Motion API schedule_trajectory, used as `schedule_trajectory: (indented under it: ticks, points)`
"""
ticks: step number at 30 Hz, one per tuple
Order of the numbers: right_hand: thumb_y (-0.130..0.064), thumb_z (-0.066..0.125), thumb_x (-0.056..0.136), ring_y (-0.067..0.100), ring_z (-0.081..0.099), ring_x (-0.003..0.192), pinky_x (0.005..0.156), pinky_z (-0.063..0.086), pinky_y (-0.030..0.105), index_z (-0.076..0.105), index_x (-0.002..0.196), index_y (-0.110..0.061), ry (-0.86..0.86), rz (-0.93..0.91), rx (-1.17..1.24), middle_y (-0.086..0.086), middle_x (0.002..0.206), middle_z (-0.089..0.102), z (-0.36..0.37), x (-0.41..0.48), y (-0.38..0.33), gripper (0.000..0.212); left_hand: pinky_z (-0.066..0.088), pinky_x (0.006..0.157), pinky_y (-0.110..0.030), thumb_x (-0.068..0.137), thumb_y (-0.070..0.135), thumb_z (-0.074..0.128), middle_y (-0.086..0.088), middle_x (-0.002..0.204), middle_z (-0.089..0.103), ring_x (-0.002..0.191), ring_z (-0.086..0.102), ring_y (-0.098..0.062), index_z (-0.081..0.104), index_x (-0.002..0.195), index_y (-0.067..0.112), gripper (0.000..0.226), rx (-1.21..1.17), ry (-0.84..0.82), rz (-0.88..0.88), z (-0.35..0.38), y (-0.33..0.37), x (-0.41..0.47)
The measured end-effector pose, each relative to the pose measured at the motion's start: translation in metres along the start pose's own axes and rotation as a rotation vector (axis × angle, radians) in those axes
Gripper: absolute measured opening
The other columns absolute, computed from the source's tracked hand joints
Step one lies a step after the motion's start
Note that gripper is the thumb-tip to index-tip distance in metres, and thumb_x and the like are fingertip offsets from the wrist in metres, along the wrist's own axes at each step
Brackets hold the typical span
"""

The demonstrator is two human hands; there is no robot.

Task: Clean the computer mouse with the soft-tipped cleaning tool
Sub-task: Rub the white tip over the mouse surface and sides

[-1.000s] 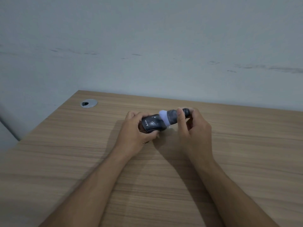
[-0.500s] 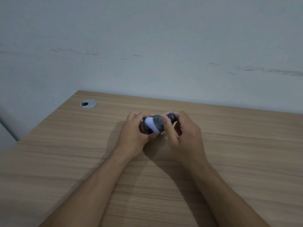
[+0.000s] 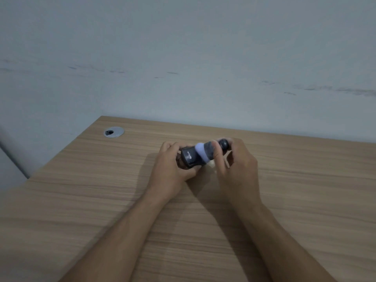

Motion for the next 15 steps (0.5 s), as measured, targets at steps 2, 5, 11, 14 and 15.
schedule_trajectory:
  ticks: [2,5,11,14,15]
  points:
    - [-0.036,0.066,0.108,0.010,0.052,0.065,0.067,0.042,0.026,0.072,0.108,-0.017,-0.001,-0.017,0.028,-0.011,0.084,0.061,-0.006,0.000,-0.004,0.021,0.043,0.079,0.002,0.073,0.023,0.100,0.002,0.113,0.057,0.093,0.053,0.023,0.074,0.117,0.020,0.051,-0.010,0.000,0.004,0.000,0.001,-0.001]
    - [-0.033,0.067,0.107,0.000,0.050,0.067,0.068,0.041,0.023,0.073,0.109,-0.017,-0.079,-0.151,0.027,-0.023,0.086,0.056,-0.003,-0.009,-0.020,0.017,0.050,0.082,-0.006,0.078,0.019,0.096,0.003,0.114,0.059,0.094,0.058,0.006,0.073,0.117,0.019,0.045,-0.013,-0.021,-0.012,0.002,0.004,0.000]
    - [-0.035,0.068,0.106,0.008,0.057,0.066,0.068,0.040,0.022,0.075,0.108,-0.020,-0.025,0.153,-0.005,-0.009,0.085,0.069,-0.002,0.004,0.022,0.016,0.046,0.084,0.000,0.074,0.013,0.098,0.007,0.119,0.067,0.104,0.063,0.010,0.075,0.123,0.032,0.057,-0.105,-0.004,0.067,-0.002,0.008,-0.004]
    - [-0.035,0.066,0.108,0.007,0.059,0.064,0.062,0.039,0.012,0.075,0.107,-0.020,-0.002,0.202,0.067,-0.012,0.070,0.062,-0.012,0.005,0.020,0.017,0.048,0.086,-0.003,0.074,0.011,0.098,0.010,0.120,0.072,0.109,0.067,0.001,0.076,0.125,0.030,0.059,-0.105,0.002,0.095,-0.003,0.008,-0.002]
    - [-0.034,0.065,0.108,0.008,0.058,0.063,0.062,0.039,0.011,0.074,0.106,-0.020,0.001,0.161,0.082,-0.012,0.069,0.060,-0.014,0.004,0.012,0.017,0.050,0.086,-0.006,0.074,0.008,0.096,0.010,0.119,0.074,0.108,0.067,-0.001,0.076,0.126,0.028,0.060,-0.085,0.007,0.097,-0.003,0.007,-0.001]
Point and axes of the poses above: each hand's wrist, its own x-axis towards the middle knuckle, its own z-axis out of the palm, y = z × x, the point moved 4 cm from there along x, towards the middle knuckle
